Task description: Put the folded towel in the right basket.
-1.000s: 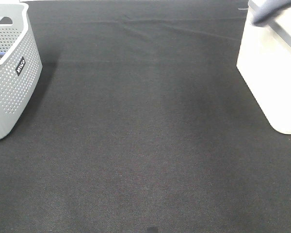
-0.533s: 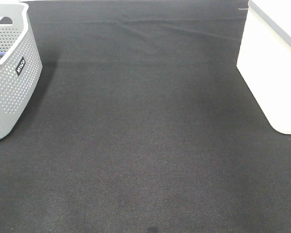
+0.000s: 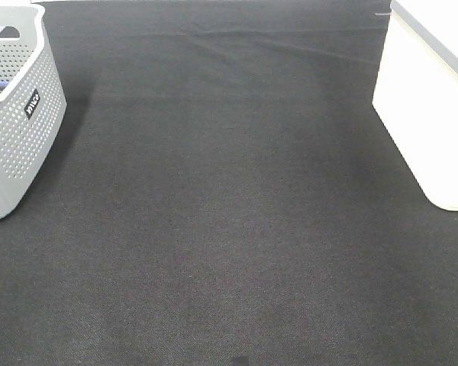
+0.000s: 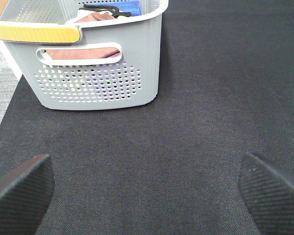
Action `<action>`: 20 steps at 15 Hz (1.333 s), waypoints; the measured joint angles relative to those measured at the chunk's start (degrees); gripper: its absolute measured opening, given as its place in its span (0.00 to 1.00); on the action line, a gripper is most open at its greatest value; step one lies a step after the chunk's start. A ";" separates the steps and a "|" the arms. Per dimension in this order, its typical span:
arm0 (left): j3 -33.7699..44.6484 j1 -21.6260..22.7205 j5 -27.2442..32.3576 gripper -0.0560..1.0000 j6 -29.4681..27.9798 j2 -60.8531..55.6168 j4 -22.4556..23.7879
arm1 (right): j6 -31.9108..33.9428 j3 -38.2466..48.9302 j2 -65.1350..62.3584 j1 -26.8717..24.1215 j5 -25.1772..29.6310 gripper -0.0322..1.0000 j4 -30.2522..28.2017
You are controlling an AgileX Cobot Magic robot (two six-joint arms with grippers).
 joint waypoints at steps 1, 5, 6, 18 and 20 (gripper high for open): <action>0.00 0.00 0.00 0.97 0.00 0.00 0.00 | 0.11 0.00 0.06 0.00 0.00 0.63 -0.06; 0.00 0.00 0.00 0.97 0.00 0.00 0.00 | 0.17 0.00 -1.83 0.80 0.00 0.72 1.20; 0.00 0.00 0.00 0.97 0.00 0.00 0.00 | 0.17 0.00 -2.92 2.18 -0.06 0.72 1.20; 0.00 0.00 0.00 0.97 0.00 0.00 0.00 | 0.46 22.35 -30.14 16.50 -0.06 0.72 -4.18; 0.00 0.00 0.00 0.97 0.00 0.00 0.00 | 0.46 32.14 -38.33 16.50 -0.06 0.72 -4.64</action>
